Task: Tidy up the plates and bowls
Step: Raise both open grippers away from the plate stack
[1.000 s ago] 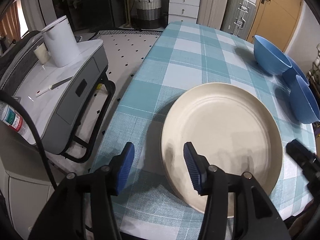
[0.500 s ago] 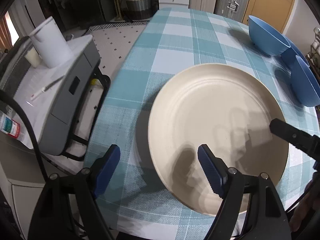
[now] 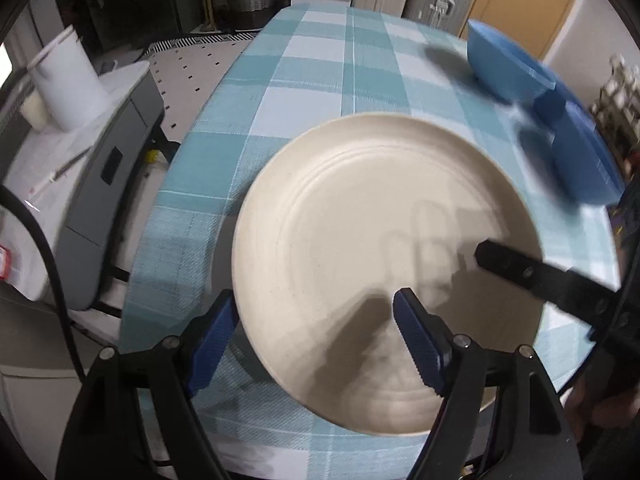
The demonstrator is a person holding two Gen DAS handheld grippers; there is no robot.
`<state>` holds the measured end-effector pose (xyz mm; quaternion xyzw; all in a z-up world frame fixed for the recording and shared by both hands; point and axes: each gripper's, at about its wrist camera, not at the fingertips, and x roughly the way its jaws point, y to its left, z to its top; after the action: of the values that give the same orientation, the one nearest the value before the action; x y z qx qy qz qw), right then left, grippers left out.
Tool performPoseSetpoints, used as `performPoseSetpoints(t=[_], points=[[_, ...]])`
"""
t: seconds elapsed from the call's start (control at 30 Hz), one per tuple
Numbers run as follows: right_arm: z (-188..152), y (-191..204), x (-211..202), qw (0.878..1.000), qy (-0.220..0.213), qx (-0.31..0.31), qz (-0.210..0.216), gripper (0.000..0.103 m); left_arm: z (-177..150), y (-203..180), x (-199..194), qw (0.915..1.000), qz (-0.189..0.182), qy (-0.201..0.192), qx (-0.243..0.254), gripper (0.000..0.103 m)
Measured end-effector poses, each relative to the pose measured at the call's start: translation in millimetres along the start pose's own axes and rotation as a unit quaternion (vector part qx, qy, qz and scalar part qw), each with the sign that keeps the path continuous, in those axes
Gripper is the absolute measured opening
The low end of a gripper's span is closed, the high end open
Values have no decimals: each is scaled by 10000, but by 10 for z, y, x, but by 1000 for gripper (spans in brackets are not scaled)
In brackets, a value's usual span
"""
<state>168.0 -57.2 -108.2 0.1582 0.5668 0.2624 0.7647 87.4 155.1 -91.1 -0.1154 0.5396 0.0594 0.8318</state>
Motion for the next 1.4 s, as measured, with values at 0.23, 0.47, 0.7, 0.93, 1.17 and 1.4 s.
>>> performPoseSetpoints(t=[0.23, 0.47, 0.7, 0.93, 1.17, 1.4], points=[[78, -79, -28, 10000, -27, 43, 29, 46, 81, 24, 37, 9991, -295, -86, -296, 78], [115, -21, 13, 9999, -12, -68, -76, 46, 119, -11, 69, 9992, -65, -132, -360, 79], [126, -4, -172, 9978, -315, -475, -325, 49, 102, 36, -92, 9976, 106, -517, -446, 81], [72, -141, -521, 9954, -654, -595, -369, 53, 53, 60, -281, 9929, 529, -945, -502, 81], [-141, 101, -1061, 9591, -1718, -2013, -1002, 65, -23, 89, -615, 9833, 255, -1651, -720, 81], [-403, 78, -1673, 9169, -2920, -2476, -1125, 88, -138, -195, -1049, 9613, -5, -2692, -590, 82]])
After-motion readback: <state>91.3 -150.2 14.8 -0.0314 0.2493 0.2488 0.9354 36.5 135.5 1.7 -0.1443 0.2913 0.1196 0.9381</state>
